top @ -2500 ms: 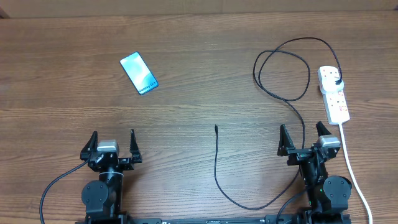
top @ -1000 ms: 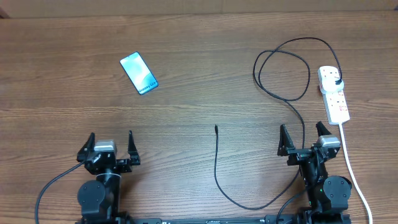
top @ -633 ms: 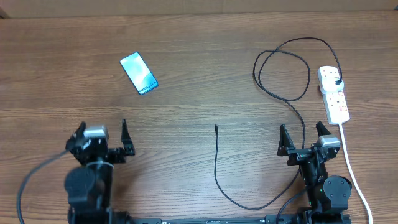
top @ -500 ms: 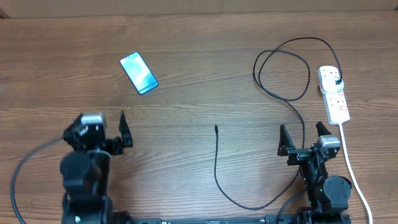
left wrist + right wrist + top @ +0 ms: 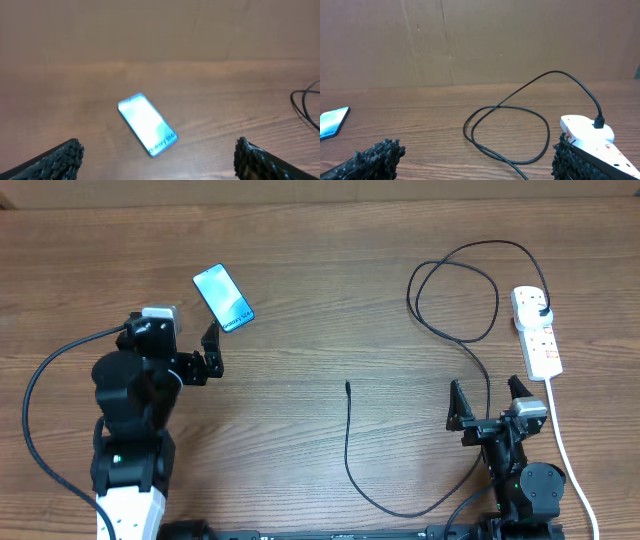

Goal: Plug charger to phone and switch on socket
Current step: 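Raise the left arm and reach the left gripper toward the phone, then lower the left gripper over the phone's bottom edge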

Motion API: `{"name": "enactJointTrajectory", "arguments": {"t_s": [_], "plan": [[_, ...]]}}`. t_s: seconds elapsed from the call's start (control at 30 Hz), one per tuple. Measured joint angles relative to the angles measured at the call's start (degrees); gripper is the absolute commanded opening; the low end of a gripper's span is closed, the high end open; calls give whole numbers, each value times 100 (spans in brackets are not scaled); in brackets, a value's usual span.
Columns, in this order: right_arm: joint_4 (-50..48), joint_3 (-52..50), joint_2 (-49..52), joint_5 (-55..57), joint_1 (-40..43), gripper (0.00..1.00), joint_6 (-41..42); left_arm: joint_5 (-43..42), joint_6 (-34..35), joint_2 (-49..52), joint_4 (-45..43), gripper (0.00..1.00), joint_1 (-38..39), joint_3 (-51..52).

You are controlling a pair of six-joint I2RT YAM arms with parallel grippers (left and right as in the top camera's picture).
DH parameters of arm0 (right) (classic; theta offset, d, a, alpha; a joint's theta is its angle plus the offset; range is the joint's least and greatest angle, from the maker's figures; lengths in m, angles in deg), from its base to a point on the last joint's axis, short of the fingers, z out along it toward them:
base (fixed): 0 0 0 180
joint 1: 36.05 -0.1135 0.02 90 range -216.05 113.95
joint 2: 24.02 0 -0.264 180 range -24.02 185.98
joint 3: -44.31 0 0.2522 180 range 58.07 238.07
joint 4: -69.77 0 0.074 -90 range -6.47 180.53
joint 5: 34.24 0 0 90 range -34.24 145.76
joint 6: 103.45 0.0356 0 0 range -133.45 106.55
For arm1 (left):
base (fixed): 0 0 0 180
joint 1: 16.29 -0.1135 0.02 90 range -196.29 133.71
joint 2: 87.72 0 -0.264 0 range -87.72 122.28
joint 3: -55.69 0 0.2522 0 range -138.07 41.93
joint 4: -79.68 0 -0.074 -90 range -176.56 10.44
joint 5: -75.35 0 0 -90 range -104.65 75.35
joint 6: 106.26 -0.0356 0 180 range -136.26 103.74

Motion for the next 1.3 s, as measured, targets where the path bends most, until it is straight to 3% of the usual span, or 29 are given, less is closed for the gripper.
{"name": "enactJointTrajectory", "arguments": {"t_s": [0.2,0.77,1.13,1.3], "plan": [[0,0,0,-2,0,100,-2,697,651,688,892,100,114,-684],[-2,0,0,0,0,100,0,2568,1937,3263,3119,100,1191,-4170],[0,0,0,0,0,100,-2,2328,2131,4019,3104,100,1484,-4334],[0,0,0,-2,0,100,-2,2238,2612,4242,3182,100,1486,-4345]]}}
